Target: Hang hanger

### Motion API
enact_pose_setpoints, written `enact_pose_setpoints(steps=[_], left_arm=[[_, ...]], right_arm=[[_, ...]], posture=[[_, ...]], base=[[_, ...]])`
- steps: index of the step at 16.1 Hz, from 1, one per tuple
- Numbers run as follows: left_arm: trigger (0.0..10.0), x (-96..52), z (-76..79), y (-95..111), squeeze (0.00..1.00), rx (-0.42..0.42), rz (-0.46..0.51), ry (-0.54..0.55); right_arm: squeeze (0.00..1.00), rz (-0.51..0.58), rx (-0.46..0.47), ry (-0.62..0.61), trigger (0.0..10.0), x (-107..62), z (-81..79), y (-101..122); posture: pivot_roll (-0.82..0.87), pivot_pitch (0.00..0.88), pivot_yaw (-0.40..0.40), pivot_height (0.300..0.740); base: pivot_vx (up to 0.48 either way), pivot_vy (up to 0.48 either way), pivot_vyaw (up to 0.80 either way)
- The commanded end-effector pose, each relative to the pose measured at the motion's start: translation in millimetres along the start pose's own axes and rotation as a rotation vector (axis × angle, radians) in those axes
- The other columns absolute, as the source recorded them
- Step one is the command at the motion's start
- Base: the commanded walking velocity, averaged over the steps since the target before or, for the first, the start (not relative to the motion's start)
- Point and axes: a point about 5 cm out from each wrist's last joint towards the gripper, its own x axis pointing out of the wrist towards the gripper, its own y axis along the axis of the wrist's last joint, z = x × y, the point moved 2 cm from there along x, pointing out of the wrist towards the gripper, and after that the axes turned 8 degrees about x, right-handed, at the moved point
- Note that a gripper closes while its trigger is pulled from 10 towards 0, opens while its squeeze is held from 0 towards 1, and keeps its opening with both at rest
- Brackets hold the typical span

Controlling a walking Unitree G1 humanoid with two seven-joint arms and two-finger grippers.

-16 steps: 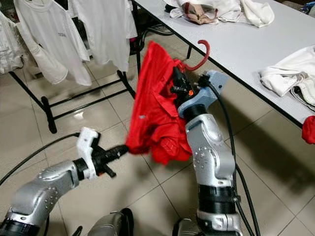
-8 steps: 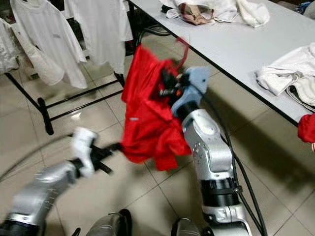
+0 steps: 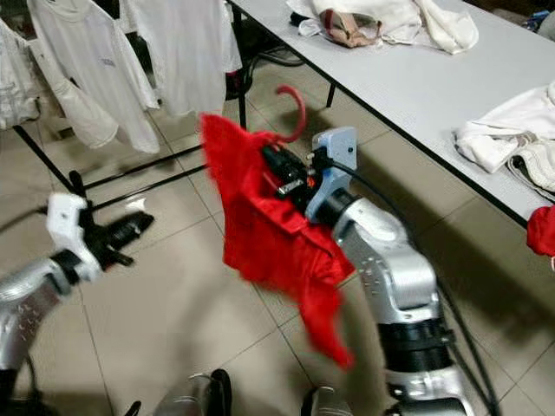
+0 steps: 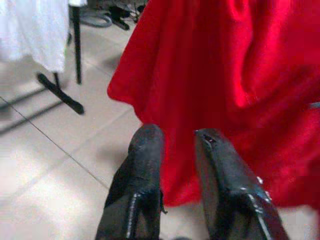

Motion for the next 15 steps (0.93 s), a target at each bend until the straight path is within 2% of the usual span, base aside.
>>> enact_pose_setpoints(steps=[1, 2, 4, 5, 6, 7, 9, 11, 12, 13, 14, 15], left_arm=[[10.0, -4.2, -9.5, 1.5, 1.0, 0.064, -0.01, 0.0], [10.0, -5.1, -17.5, 5.0, 1.0, 0.115, -0.015, 0.007], [10.0, -4.6, -29.1, 15.2, 1.0, 0.135, 0.027, 0.014], [10.0, -4.3, -33.6, 25.5, 0.0, 0.133, 0.082, -0.033], [10.0, -4.0, -32.7, 28.1, 0.0, 0.125, 0.098, -0.061], [10.0, -2.6, -26.6, 26.8, 0.0, 0.112, 0.097, -0.152], [10.0, -1.0, -12.8, 9.3, 0.0, 0.107, 0.013, -0.307], [10.0, 1.9, -11.8, -1.0, 0.0, 0.124, -0.02, -0.324], [7.3, 3.7, -13.3, -1.9, 0.0, 0.117, -0.013, -0.316], [1.5, 5.4, -15.1, -0.6, 0.0, 0.115, 0.001, -0.304], [0.0, 6.3, -16.2, -0.1, 0.0, 0.113, 0.004, -0.31], [0.0, 6.7, -16.7, 1.0, 0.0, 0.111, 0.012, -0.317]], right_arm=[[0.0, 0.008, -0.001, 0.098, 0.0, -4.4, -11.9, 5.5], [0.0, -0.006, 0.011, 0.165, 0.0, -9.0, -17.8, 7.2], [0.0, -0.035, 0.013, 0.242, 0.0, -15.5, -24.2, 8.3], [0.0, -0.067, 0.009, 0.299, 0.0, -21.2, -29.3, 6.7], [0.0, -0.075, 0.01, 0.316, 0.0, -22.7, -31.2, 6.1], [0.0, -0.086, 0.018, 0.357, 0.0, -26.0, -36.6, 5.5], [0.0, -0.095, 0.033, 0.411, 0.0, -29.5, -44.7, 5.3], [0.0, -0.099, 0.042, 0.434, 0.0, -31.3, -47.9, 4.8], [0.0, -0.102, 0.046, 0.448, 0.0, -32.8, -50.0, 4.4], [0.0, -0.107, 0.05, 0.462, 0.0, -34.4, -52.3, 3.8], [0.0, -0.112, 0.055, 0.474, 0.0, -35.9, -54.3, 3.2], [0.0, -0.118, 0.06, 0.484, 0.0, -37.2, -55.8, 2.4]], posture=[[-0.08, 0.138, 0.041, 0.74], [-0.08, 0.137, 0.042, 0.74], [-0.08, 0.137, 0.044, 0.74], [-0.08, 0.138, 0.05, 0.74], [-0.08, 0.138, 0.05, 0.74], [-0.08, 0.137, 0.052, 0.74], [-0.08, 0.141, 0.057, 0.74], [-0.08, 0.143, 0.061, 0.74], [-0.08, 0.145, 0.062, 0.74], [-0.08, 0.145, 0.064, 0.74], [-0.08, 0.145, 0.064, 0.74], [-0.08, 0.145, 0.067, 0.74]], base=[[0.0, 0.0, 0.0], [0.0, 0.0, 0.0], [0.0, 0.0, 0.0], [0.0, 0.0, 0.0], [0.0, 0.0, 0.0], [0.0, 0.0, 0.0], [0.0, 0.0, 0.0], [0.0, 0.0, 0.0], [0.0, 0.0, 0.0], [0.0, 0.0, 0.0], [0.0, 0.0, 0.0], [0.0, 0.0, 0.0]])
